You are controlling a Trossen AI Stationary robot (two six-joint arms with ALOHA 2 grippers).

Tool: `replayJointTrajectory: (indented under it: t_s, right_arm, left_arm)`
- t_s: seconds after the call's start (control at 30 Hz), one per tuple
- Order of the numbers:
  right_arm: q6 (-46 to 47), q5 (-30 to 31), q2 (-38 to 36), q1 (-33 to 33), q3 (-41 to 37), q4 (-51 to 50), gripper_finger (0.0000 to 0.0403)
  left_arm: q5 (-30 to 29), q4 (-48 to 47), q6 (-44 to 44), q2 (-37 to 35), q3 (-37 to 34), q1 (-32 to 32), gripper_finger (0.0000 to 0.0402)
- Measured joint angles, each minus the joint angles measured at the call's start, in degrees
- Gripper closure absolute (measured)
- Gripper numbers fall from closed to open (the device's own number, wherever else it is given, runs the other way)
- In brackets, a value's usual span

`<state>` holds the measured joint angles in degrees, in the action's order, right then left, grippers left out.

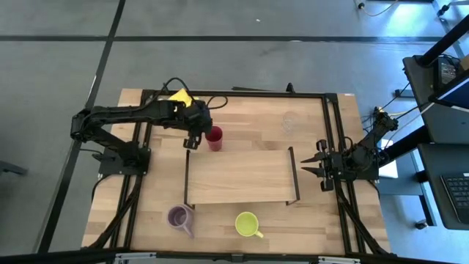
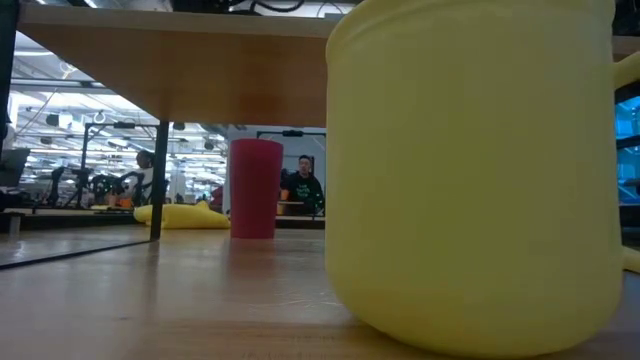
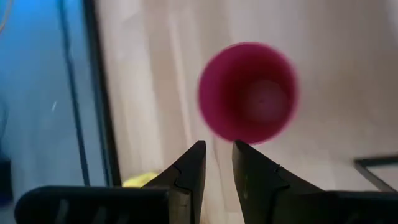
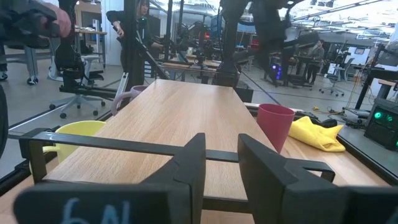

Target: Stack small to large cups/mugs on shelf

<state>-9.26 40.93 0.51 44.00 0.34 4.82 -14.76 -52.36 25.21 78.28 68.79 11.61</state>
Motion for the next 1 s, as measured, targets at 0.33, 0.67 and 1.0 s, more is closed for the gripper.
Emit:
replayJointTrajectory:
  t_s: [0.33,0.67,1.0]
  right_arm:
    - [0.0,0.0,0.0,0.0,0.0,0.0,0.0307]
    - [0.0,0.0,0.0,0.0,0.0,0.0,0.0307]
    - [0.0,0.0,0.0,0.0,0.0,0.0,0.0307]
  left_arm:
    - [10.7,-3.4,5.9,0.0,0.0,-4.3,0.0327]
    - [9.8,-1.5,15.6,0.2,0.0,-5.1,0.0327]
    - [9.3,1.4,17.3,1.4,0.0,-4.2,0.0304]
